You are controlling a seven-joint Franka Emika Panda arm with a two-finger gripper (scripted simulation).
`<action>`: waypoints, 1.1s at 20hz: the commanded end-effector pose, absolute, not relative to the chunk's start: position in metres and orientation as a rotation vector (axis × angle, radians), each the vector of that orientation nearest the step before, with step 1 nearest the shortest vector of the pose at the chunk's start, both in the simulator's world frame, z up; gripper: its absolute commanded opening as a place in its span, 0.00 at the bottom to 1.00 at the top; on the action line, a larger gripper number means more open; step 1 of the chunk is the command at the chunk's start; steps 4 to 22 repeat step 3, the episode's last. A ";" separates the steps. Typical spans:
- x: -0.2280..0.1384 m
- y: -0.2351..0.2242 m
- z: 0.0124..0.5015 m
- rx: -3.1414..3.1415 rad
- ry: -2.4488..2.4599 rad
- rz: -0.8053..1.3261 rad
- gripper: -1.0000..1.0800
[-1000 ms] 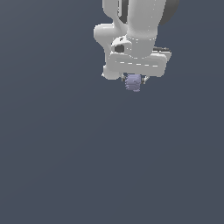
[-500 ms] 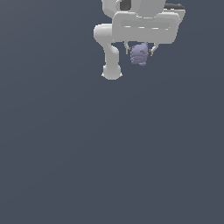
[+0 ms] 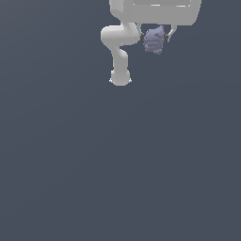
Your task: Pick up the object and move it to a goal position.
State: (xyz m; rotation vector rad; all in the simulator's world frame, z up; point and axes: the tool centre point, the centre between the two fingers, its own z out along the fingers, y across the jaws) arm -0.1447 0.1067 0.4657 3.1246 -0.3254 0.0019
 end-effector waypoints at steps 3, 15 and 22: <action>-0.147 0.108 0.471 3.124 -0.326 0.000 0.00; -0.147 0.108 0.471 3.124 -0.326 0.000 0.00; -0.147 0.108 0.471 3.124 -0.326 0.000 0.00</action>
